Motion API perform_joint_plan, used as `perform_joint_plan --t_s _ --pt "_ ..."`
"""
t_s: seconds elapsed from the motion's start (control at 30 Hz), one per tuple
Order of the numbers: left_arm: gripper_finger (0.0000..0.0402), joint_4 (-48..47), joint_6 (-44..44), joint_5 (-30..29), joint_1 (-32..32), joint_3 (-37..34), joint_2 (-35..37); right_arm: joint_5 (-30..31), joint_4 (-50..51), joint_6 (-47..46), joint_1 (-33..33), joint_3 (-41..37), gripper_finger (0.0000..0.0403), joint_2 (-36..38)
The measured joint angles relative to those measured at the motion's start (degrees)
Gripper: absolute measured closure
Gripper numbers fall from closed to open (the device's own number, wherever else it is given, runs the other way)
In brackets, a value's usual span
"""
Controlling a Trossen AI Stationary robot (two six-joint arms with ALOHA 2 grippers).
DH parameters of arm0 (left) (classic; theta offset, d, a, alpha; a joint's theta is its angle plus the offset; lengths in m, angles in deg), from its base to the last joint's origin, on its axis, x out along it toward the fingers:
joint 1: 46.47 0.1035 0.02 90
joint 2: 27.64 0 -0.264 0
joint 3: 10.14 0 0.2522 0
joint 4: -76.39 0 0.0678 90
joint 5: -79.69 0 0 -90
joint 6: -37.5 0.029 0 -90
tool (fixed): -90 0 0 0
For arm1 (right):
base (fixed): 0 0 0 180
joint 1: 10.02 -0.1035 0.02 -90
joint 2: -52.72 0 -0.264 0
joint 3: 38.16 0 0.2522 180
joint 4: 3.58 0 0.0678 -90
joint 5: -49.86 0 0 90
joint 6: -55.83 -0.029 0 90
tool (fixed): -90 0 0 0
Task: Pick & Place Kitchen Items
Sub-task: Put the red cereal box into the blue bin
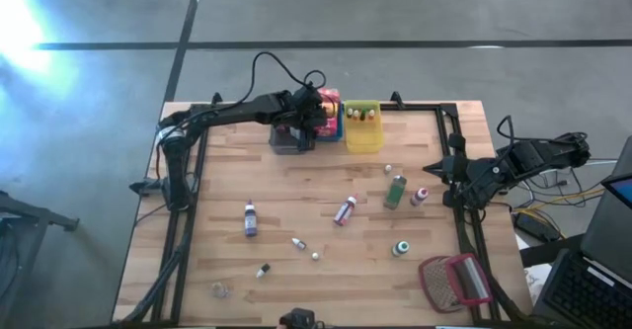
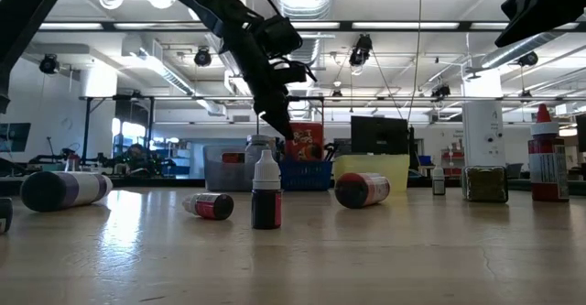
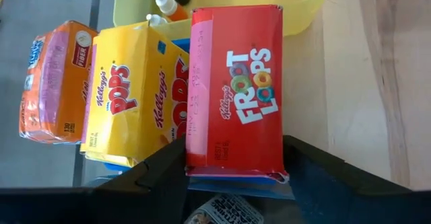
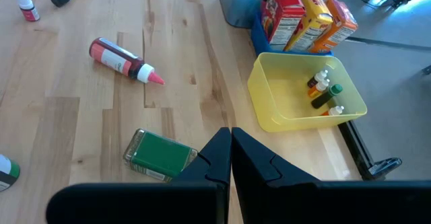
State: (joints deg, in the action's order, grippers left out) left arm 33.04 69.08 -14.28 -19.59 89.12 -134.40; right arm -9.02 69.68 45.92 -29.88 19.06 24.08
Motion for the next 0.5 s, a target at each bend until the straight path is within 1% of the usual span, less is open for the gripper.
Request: perform_joint_plan --t_s 0.23,0.5 --pt "0.0160 -1.1 0.1 0.0 -0.3 1.2 0.1 0.0 0.0 0.0 0.0 0.0 0.0394 0.0" --pt "0.0160 -6.1 0.3 -0.2 -1.0 4.9 0.1 0.0 0.0 0.0 0.0 0.0 0.0394 0.0"
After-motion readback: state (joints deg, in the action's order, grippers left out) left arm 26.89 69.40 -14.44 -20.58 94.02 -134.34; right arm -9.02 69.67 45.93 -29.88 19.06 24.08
